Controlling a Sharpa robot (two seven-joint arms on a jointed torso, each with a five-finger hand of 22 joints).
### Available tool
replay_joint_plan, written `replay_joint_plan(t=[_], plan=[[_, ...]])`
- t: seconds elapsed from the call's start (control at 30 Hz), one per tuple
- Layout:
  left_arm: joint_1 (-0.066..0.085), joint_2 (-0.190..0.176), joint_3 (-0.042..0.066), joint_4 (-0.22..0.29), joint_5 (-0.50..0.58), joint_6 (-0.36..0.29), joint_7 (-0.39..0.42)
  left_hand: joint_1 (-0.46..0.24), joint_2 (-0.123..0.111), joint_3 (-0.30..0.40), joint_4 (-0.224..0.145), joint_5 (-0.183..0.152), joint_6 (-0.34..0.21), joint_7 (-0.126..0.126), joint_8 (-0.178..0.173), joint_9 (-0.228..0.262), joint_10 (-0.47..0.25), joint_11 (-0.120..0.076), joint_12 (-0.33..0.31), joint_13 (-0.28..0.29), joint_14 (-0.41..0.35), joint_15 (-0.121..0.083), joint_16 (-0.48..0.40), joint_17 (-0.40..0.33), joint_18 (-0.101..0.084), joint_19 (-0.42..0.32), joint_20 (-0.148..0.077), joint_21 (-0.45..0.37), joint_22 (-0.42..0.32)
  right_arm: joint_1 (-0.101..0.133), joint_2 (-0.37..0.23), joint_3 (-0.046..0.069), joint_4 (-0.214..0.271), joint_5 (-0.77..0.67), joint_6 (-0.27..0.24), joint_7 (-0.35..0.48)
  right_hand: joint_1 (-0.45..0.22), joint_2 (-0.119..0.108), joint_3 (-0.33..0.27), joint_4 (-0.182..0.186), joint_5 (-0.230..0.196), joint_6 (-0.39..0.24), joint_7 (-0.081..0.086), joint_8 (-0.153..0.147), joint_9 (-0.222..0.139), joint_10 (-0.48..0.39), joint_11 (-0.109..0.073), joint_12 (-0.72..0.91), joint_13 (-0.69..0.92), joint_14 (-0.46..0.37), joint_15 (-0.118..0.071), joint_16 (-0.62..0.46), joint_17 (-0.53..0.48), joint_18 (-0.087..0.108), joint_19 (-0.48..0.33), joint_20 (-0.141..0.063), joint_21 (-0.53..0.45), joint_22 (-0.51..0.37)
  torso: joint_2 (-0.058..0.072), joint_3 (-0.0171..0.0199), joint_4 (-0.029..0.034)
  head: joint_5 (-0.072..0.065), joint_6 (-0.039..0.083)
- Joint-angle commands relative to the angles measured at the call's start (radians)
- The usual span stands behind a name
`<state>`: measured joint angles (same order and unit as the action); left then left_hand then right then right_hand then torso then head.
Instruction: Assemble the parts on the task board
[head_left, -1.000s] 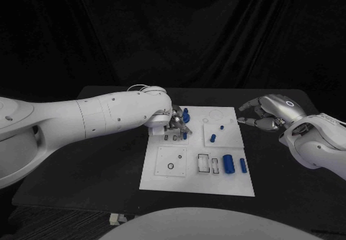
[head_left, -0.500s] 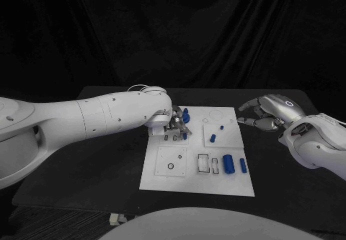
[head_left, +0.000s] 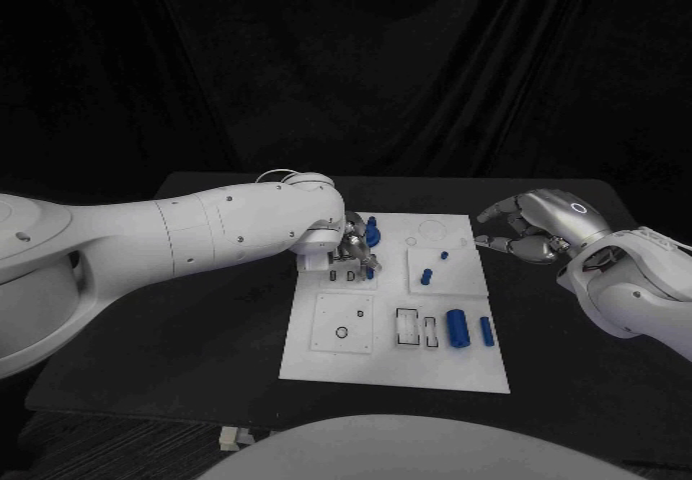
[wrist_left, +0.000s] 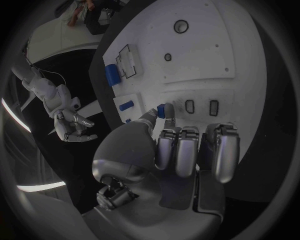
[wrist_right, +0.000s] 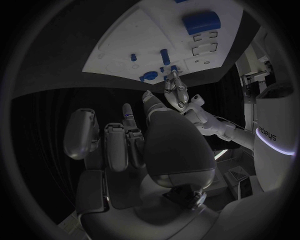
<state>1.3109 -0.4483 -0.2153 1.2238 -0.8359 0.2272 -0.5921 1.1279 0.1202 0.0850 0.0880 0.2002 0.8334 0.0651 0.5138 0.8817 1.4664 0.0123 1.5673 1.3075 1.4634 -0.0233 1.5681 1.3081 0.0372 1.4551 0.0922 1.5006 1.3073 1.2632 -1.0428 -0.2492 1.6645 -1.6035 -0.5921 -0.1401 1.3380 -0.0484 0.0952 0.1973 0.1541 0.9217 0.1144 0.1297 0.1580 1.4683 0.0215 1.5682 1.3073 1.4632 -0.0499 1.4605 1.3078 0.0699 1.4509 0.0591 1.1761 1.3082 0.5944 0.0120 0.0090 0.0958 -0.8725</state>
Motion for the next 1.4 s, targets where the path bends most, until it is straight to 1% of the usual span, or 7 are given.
replay_joint_plan(t=[0.03, 0.33, 0.5, 0.6, 1.0, 1.17, 1.4], plan=[[-0.002, 0.004, 0.001, -0.002, 0.002, 0.014, 0.013, 0.014, 0.001, 0.017, -0.010, 0.023, 0.011, 0.000, -0.011, 0.006, 0.104, -0.006, 0.003, 0.263, 0.107, -0.008, 0.003, 0.263, -0.006, 0.003, -0.009, -0.005, 0.202, -0.003, -0.002, 0.001, 0.002, -0.007, -0.005, -0.001, 0.002, 0.007, 0.000, 0.003, 0.004, 0.010, 0.000, 0.006, 0.001, 0.102, 0.006, 0.003, 0.263, 0.082, 0.007, 0.004, 0.155, 0.003, 0.004, 0.002, 0.003, 0.165, 0.001, -0.0009, -0.0004, 0.000, 0.000], [-0.004, 0.006, 0.001, -0.010, 0.002, 0.013, 0.030, 0.032, -0.009, 0.087, -0.059, 0.064, 0.013, -0.001, -0.044, 0.026, 0.104, -0.008, 0.003, 0.263, 0.107, -0.010, 0.003, 0.263, -0.005, 0.000, -0.011, -0.009, 0.202, -0.003, -0.002, 0.001, 0.000, -0.007, -0.004, 0.000, 0.002, 0.007, 0.000, 0.004, 0.004, 0.012, -0.001, 0.006, 0.001, 0.102, 0.006, 0.003, 0.263, 0.082, 0.007, 0.003, 0.155, 0.003, 0.004, 0.003, 0.003, 0.165, 0.000, -0.0004, -0.0006, -0.001, 0.000], [-0.005, 0.004, 0.001, -0.011, 0.002, 0.012, 0.038, 0.021, -0.021, 0.148, -0.085, 0.100, 0.016, 0.001, -0.068, 0.042, 0.104, -0.006, 0.003, 0.263, 0.107, -0.008, 0.003, 0.263, -0.005, -0.001, -0.010, -0.012, 0.203, -0.004, -0.001, 0.001, -0.001, -0.007, -0.002, 0.000, 0.003, 0.008, 0.000, 0.004, 0.004, 0.015, -0.001, 0.007, 0.002, 0.102, 0.006, 0.003, 0.263, 0.082, 0.007, 0.003, 0.154, 0.004, 0.004, 0.003, 0.003, 0.165, -0.001, -0.0011, -0.0010, 0.000, 0.000], [-0.005, 0.002, 0.001, -0.011, 0.002, 0.010, 0.040, 0.004, -0.036, 0.214, -0.111, 0.137, 0.021, 0.002, -0.082, 0.062, 0.104, -0.006, 0.003, 0.263, 0.107, -0.008, 0.003, 0.263, -0.005, -0.001, -0.010, -0.013, 0.204, -0.007, 0.000, 0.001, -0.003, -0.007, -0.001, 0.000, 0.003, 0.008, 0.000, 0.004, 0.004, 0.015, -0.001, 0.007, 0.002, 0.102, 0.006, 0.003, 0.263, 0.082, 0.007, 0.003, 0.154, 0.004, 0.004, 0.003, 0.003, 0.165, -0.001, -0.0012, -0.0006, 0.002, 0.000], [-0.006, -0.027, 0.001, 0.015, 0.002, 0.000, 0.028, -0.024, -0.056, 0.297, -0.144, 0.152, 0.031, 0.001, -0.092, 0.092, 0.104, -0.007, 0.003, 0.263, 0.107, -0.010, 0.003, 0.263, -0.006, 0.007, -0.010, -0.010, 0.209, -0.014, 0.003, 0.001, -0.010, -0.007, -0.003, 0.003, 0.004, 0.010, 0.000, 0.005, 0.009, 0.021, -0.002, 0.008, 0.002, 0.102, 0.005, 0.003, 0.263, 0.082, 0.006, 0.003, 0.154, 0.004, 0.004, 0.003, 0.004, 0.165, -0.001, -0.0007, -0.0006, 0.006, 0.000], [-0.006, -0.043, 0.001, 0.027, 0.002, -0.016, 0.024, -0.040, -0.065, 0.329, -0.155, 0.168, 0.037, 0.000, -0.095, 0.105, 0.104, -0.009, 0.003, 0.263, 0.107, -0.011, 0.003, 0.263, -0.007, 0.010, -0.012, -0.009, 0.211, -0.015, 0.004, 0.001, -0.012, -0.007, -0.003, 0.005, 0.003, 0.011, -0.001, 0.007, 0.009, 0.022, -0.002, 0.008, 0.002, 0.102, 0.005, 0.003, 0.263, 0.082, 0.006, 0.003, 0.154, 0.004, 0.004, 0.004, 0.003, 0.165, -0.002, -0.0004, 0.0008, 0.008, 0.000], [-0.007, -0.068, 0.001, 0.044, 0.002, -0.039, 0.016, -0.054, -0.072, 0.356, -0.164, 0.181, 0.050, -0.002, -0.094, 0.116, 0.104, -0.011, 0.003, 0.263, 0.107, -0.013, 0.003, 0.263, -0.008, 0.013, -0.014, -0.007, 0.213, -0.016, 0.003, 0.001, -0.012, -0.007, -0.002, 0.004, 0.003, 0.011, -0.001, 0.007, 0.009, 0.022, -0.002, 0.008, 0.002, 0.102, 0.005, 0.003, 0.263, 0.082, 0.006, 0.003, 0.154, 0.004, 0.004, 0.004, 0.003, 0.165, -0.001, -0.0009, -0.0011, 0.013, 0.000]])
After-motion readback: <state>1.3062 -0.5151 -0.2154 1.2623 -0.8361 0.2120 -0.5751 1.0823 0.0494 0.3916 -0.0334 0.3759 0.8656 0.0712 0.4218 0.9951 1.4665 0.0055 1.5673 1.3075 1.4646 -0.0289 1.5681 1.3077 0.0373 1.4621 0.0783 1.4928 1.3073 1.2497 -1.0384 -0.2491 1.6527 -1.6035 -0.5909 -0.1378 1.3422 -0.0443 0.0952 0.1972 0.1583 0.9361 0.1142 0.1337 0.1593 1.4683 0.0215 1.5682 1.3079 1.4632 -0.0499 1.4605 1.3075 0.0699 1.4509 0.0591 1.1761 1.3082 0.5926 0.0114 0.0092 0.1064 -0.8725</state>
